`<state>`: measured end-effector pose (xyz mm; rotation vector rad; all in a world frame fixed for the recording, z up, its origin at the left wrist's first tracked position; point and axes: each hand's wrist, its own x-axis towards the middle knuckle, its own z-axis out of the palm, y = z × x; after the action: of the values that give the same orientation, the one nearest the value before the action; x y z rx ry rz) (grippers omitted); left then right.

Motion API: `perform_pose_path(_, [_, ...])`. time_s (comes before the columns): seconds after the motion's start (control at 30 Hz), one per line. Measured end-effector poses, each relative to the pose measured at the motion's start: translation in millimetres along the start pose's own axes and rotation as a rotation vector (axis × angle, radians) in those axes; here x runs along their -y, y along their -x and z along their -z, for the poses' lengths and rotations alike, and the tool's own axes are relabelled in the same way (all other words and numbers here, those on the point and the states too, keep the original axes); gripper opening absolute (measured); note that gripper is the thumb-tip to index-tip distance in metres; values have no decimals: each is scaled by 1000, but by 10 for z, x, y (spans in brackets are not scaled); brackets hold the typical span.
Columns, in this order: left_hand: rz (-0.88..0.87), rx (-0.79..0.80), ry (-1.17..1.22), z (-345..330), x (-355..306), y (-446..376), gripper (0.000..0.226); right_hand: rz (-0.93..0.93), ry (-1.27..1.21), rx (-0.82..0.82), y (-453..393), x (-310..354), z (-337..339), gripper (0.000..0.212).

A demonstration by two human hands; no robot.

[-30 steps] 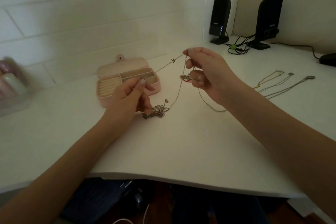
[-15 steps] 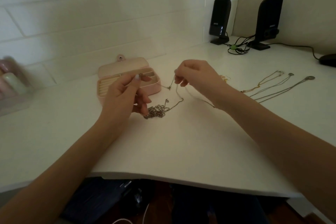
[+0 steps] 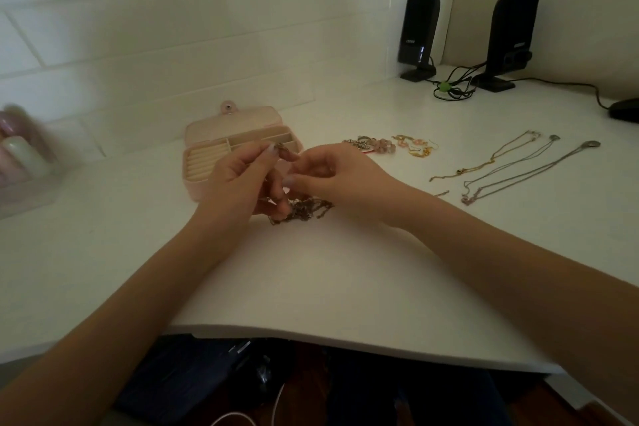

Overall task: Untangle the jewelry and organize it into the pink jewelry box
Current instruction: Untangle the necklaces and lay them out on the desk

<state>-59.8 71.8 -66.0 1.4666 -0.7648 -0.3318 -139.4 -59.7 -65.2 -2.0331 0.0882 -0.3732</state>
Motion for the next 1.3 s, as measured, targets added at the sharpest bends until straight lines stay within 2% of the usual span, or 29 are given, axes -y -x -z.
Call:
perform_pose_path(0.13, [-10,-6,-7,13,3,1,22,60,-160,-66,-2,82,69,15])
perform_pose_path(0.27, [10,-3,-13,21,-3,-24,28,109,-294,-122,-4,205,229,14])
perform_pose_path(0.47, [-45,233,-139,-236,-62,-37,16,148,-526,-36,1,263,402,21])
perform_pose_path(0.6, [-43,282,-119,-383,-108,-110,30,147,-742,-82,7,298,605,22])
perform_pose_path(0.7, [-19,258,-85,-351,-96,-170,38,143,-892,-192,9,281,762,22])
perform_pose_path(0.87, [48,174,-39,-241,-77,-209,34,104,-1078,-344,-11,231,932,19])
perform_pose_path(1.1, [114,236,-5,-179,-86,-197,32,89,-1223,-428,-8,141,1040,14])
perform_pose_path(1.3, [81,97,-146,-139,-85,-175,32,66,-1169,-512,3,69,1115,19])
